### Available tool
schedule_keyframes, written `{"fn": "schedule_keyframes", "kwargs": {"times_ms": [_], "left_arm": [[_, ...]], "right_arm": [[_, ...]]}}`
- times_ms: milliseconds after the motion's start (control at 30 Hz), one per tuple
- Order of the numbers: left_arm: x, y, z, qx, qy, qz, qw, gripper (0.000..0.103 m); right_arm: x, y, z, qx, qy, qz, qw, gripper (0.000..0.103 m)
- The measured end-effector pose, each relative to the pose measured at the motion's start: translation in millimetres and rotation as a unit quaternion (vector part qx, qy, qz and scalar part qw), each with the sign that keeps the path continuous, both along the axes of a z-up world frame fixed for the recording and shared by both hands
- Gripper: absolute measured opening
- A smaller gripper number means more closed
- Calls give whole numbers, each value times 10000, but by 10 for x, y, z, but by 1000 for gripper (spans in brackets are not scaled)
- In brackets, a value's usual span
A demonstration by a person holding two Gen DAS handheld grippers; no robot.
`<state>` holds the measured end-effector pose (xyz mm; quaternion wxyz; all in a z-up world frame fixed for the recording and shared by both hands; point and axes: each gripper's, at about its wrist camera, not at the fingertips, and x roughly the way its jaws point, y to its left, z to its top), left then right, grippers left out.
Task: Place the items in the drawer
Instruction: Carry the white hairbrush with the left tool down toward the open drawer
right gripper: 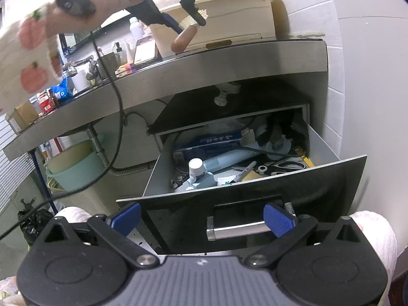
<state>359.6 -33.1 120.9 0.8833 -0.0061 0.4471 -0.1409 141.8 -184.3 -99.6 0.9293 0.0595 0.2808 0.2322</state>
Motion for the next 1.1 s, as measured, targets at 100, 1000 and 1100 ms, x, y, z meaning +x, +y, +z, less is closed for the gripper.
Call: {"fn": "schedule_keyframes", "kwargs": {"times_ms": [100,1000,1100], "left_arm": [[-119,1,-63,-34,-42,-137,9999,39],[-516,136,-821,387,-758,-326,9958,39],[-504,132,-909,417,-733,-325,9959,38]], "right_arm": [[-6,8,7,14,-7,31,10000,103],[5,39,-24,-74,74,34,9999,103],[19,41,-42,-82,102,32,9999,103]]}}
